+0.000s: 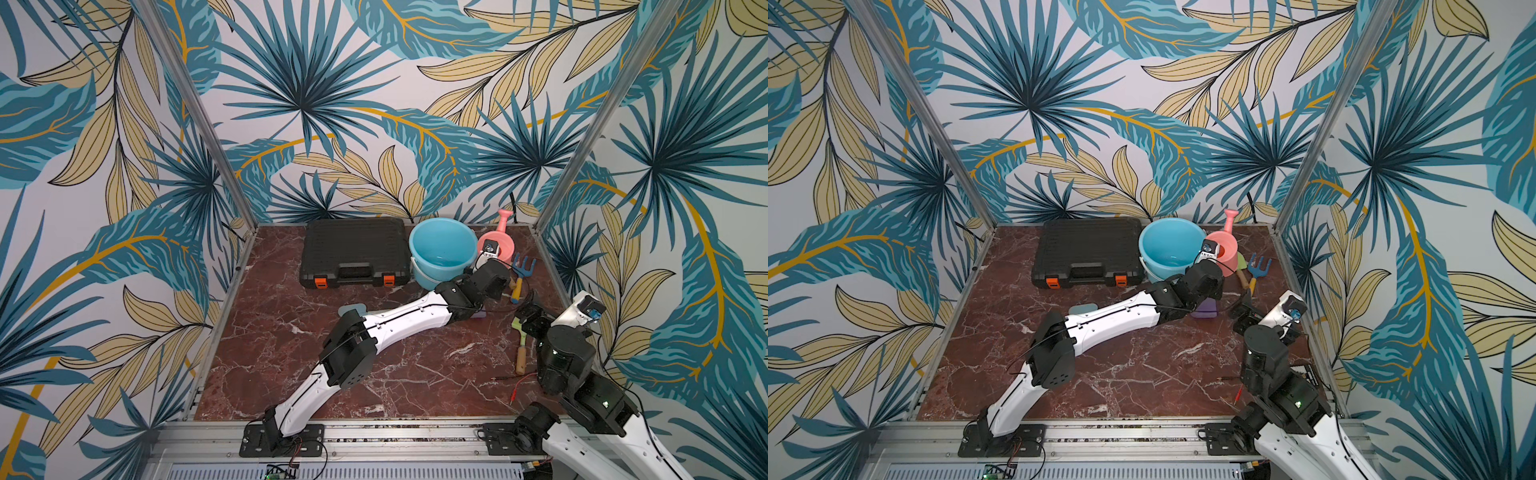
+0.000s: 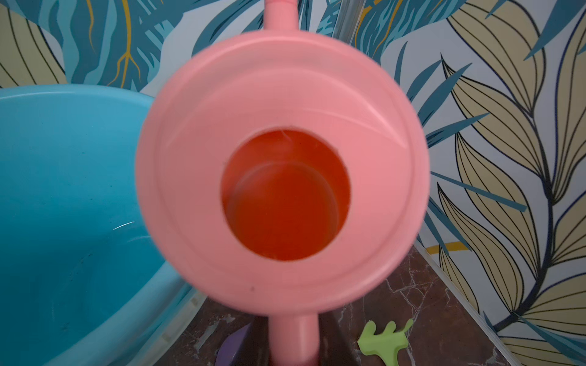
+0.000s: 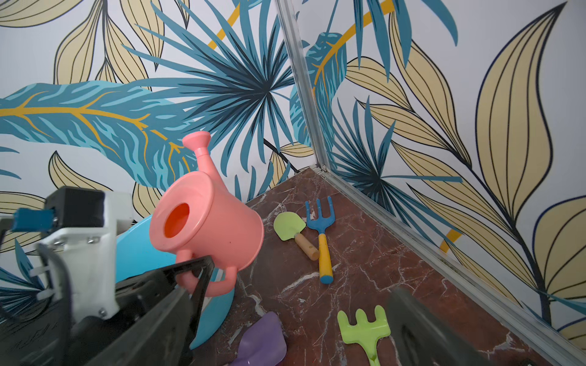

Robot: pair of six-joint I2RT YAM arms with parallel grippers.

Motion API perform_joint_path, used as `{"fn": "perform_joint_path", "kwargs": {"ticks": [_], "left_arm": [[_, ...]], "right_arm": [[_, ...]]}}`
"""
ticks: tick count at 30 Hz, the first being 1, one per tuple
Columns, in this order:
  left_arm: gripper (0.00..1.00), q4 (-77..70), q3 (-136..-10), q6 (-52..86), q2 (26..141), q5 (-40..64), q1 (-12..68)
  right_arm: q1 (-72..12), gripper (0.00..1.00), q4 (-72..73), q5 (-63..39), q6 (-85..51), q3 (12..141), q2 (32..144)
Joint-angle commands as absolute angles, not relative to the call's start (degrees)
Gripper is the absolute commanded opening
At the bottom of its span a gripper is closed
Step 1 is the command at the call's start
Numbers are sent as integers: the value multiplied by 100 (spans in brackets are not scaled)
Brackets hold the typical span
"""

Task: Organize the gardening tools
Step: Place the gardening tool at the center of the board.

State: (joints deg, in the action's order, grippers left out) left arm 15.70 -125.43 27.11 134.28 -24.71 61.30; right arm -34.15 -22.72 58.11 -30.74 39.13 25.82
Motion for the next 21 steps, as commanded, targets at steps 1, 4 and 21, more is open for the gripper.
{"fn": "perform_joint_path", "kwargs": {"ticks": [1,4,21], "left_arm": [[2,1715,-13037,2987,13839,-2497,6086],[2,1672,-13132,3209,14111,-2498,6065],[10,1254,-13148,3362,14683,-2858,6073]], "right_arm": [[-3415,99,-2422,5963,-3155,3830,2483],[-3422,100,-2426,5959,-3161,3823,2435],[-3419,99,-2363,5898,-3159,3788,2504]]}}
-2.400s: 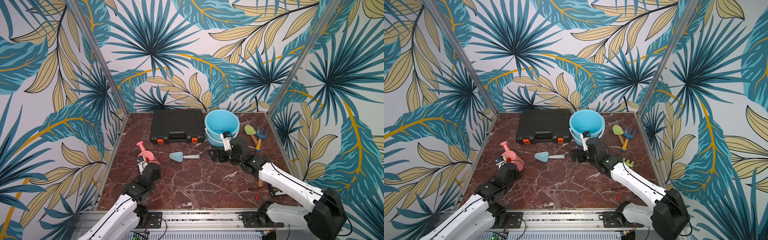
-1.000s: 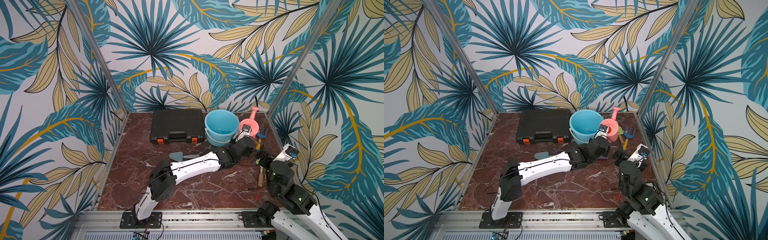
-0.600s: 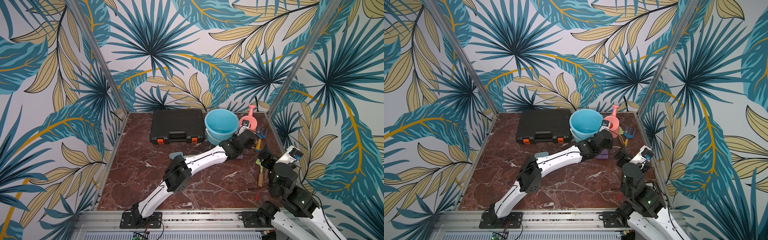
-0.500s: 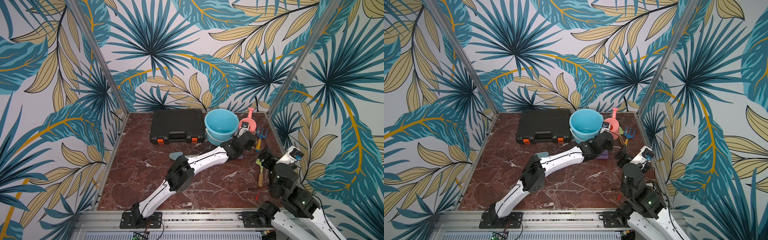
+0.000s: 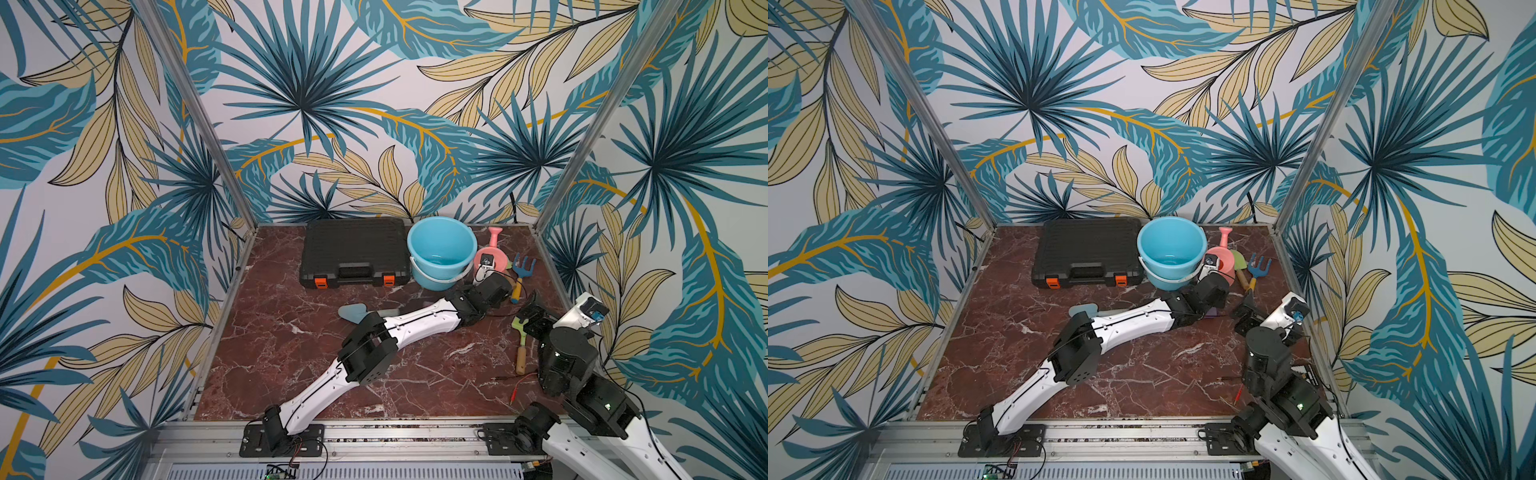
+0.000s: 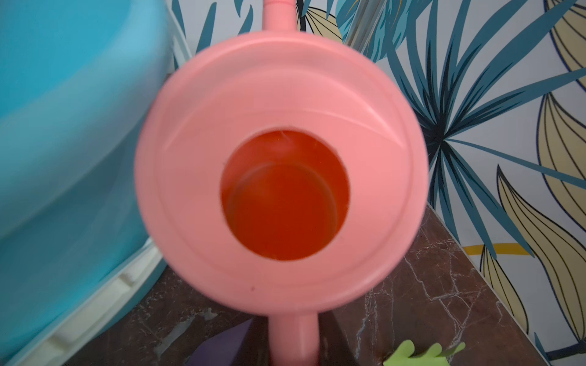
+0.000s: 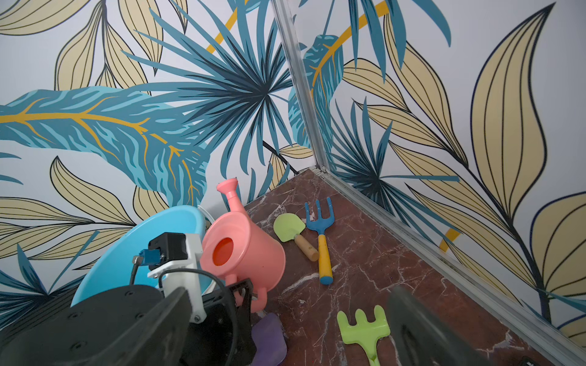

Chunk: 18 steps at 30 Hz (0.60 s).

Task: Organize the gardening tools
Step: Place the gardening tool at the center of the board.

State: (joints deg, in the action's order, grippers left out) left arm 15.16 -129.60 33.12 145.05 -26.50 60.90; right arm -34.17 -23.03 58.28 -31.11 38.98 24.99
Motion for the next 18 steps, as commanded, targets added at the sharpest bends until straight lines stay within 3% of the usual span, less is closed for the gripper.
{"fn": "perform_joint_path", "kwargs": {"ticks": [1,7,13,18], "left_arm": [[13,1195,-13148,3349,14732,-2858,6067],[48,1023,-13157,3259,14834,-2838,6077],[56,1061,-13136,3200,14748,-2786,6104],[77,957,-12958,3039,14474,-2827,6241]], "right_arm": [[-3414,100,-2355,5891,-3149,3788,2513],[-3412,100,-2346,5871,-3148,3788,2535],[-3414,99,-2338,5852,-3135,3779,2550],[-3411,100,-2320,5831,-3129,3779,2589]]}}
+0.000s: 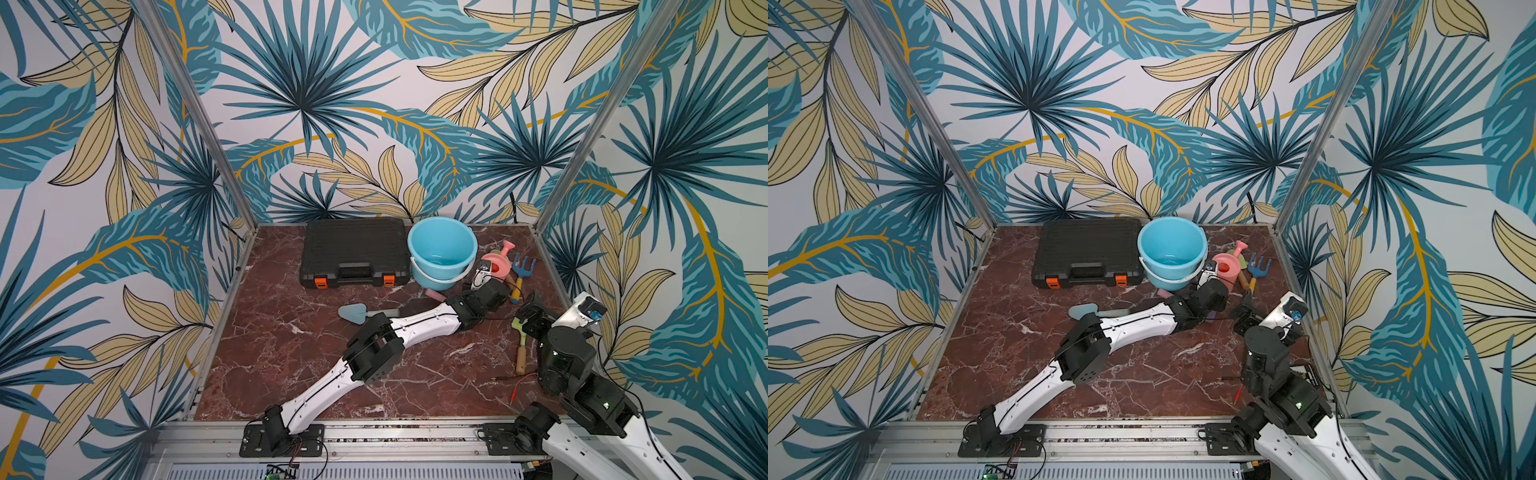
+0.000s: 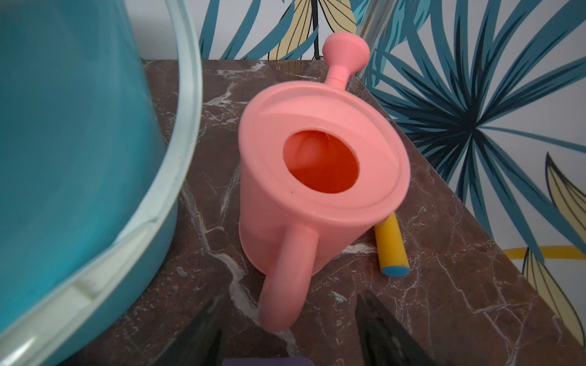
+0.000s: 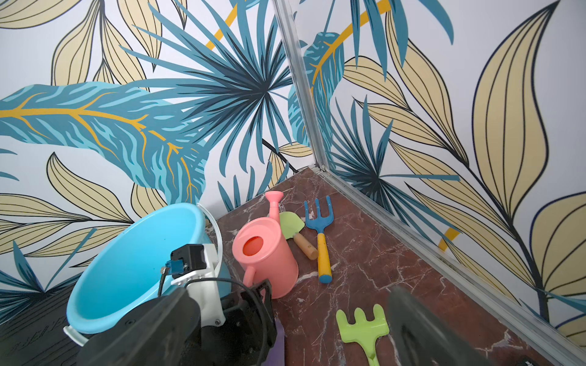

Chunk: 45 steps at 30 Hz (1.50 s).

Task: Organize the gardening tools
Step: Place the gardening tool at the center of the board.

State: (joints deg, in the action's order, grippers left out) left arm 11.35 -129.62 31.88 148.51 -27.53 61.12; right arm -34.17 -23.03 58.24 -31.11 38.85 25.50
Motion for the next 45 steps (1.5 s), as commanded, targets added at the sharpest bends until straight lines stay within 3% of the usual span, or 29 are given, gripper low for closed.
{"fn": "perform_joint_path", "kwargs": {"ticks": [1,2,5,23,33,39,45], "left_arm": [[83,892,-12884,2969,14374,-2864,6293],[92,822,-12791,2897,14264,-2904,6346],[100,665,-12446,2744,13871,-3050,6518],[100,977,-8345,3285,10782,-4014,6737],[100,1309,-6784,2963,9186,-4867,6733],[100,1070,-5986,2156,8682,-5691,6721],[100,176,-5223,1591,8350,-5651,6434]], "right_arm": [[-3414,99,-2332,5838,-3128,3787,2601],[-3411,100,-2348,5833,-3129,3798,2600],[-3412,100,-2400,5840,-3158,3820,2540],[-3399,100,-2087,5307,-2919,3780,3014],[-2941,99,-1635,4194,-2746,3848,4445],[-2498,98,-932,3471,-2502,3961,5752],[-2141,92,-1017,3053,-2529,4560,7048]]}}
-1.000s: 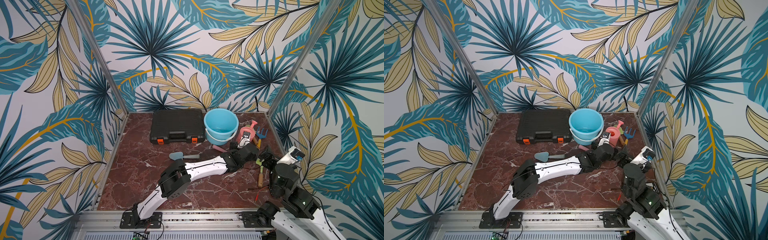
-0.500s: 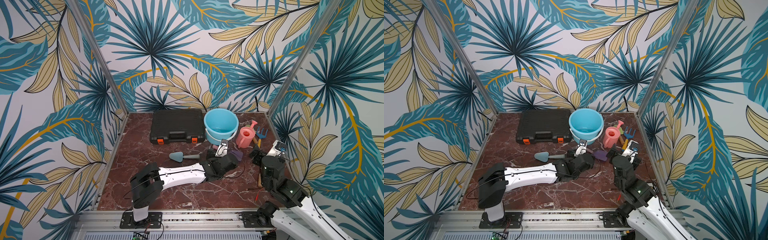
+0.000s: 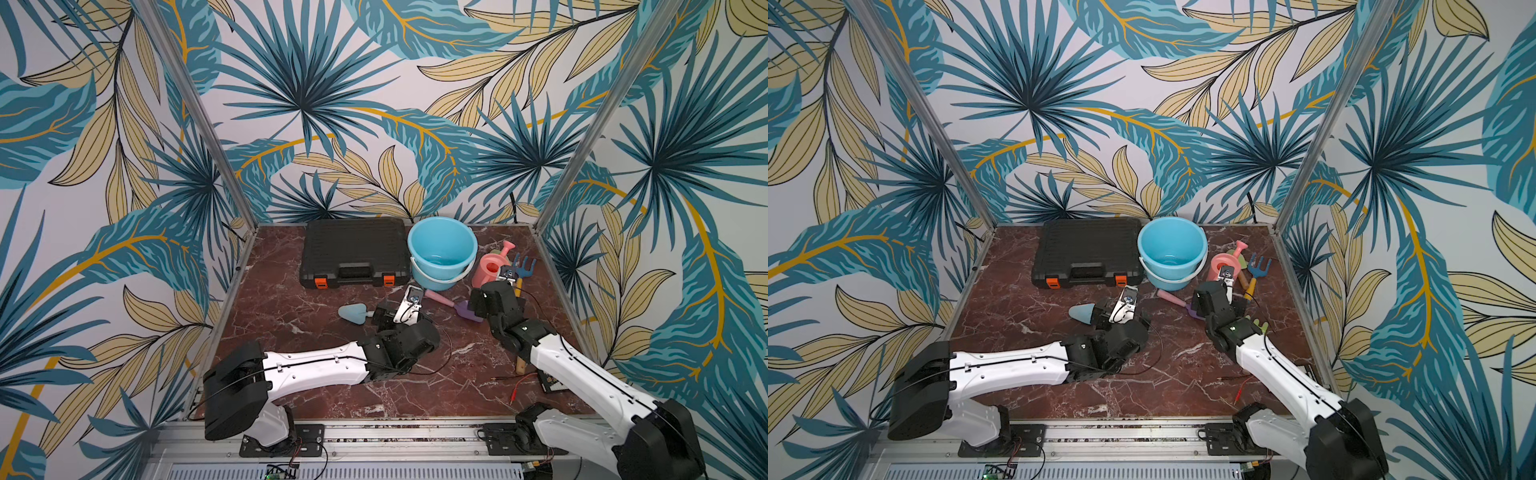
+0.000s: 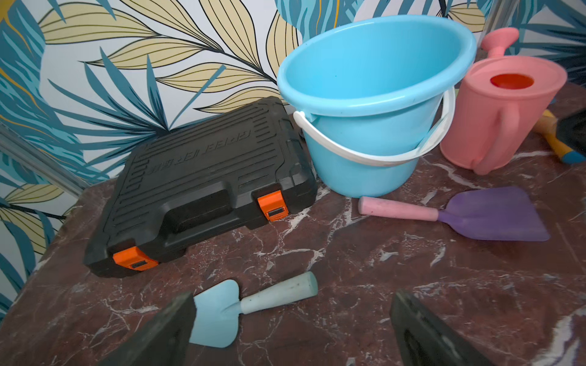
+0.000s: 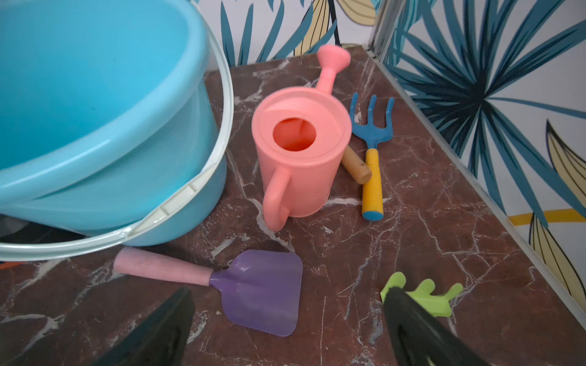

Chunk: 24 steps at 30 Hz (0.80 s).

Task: Organize the gardening tools
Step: Place the gardening tool at the center of the board.

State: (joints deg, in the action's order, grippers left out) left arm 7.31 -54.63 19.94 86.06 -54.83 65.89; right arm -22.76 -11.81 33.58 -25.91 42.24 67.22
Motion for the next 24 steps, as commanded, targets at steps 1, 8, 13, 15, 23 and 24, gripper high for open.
{"fn": "perform_joint_path", "kwargs": {"ticks": [1,8,13,15,23,24], "left_arm": [[100,48,-5098,1573,8294,-5644,6381],[100,-105,-4546,1636,7505,-5528,6244],[100,-21,-4340,1945,7149,-5333,6089],[100,18,-4325,1989,7085,-5339,6072],[100,68,-4298,2055,6997,-5335,6038],[100,66,-4298,2050,7001,-5328,6038]], "right_arm": [[-2076,89,-1058,2999,-2505,4686,7247],[-1809,78,-1184,2809,-2392,5366,8245],[-1647,72,-1739,2854,-2449,5819,8812],[-1593,72,-1780,2872,-2450,5865,8944],[-1357,55,-1706,2853,-2173,5918,9254],[-1354,53,-1658,2865,-2095,5917,9248]]}}
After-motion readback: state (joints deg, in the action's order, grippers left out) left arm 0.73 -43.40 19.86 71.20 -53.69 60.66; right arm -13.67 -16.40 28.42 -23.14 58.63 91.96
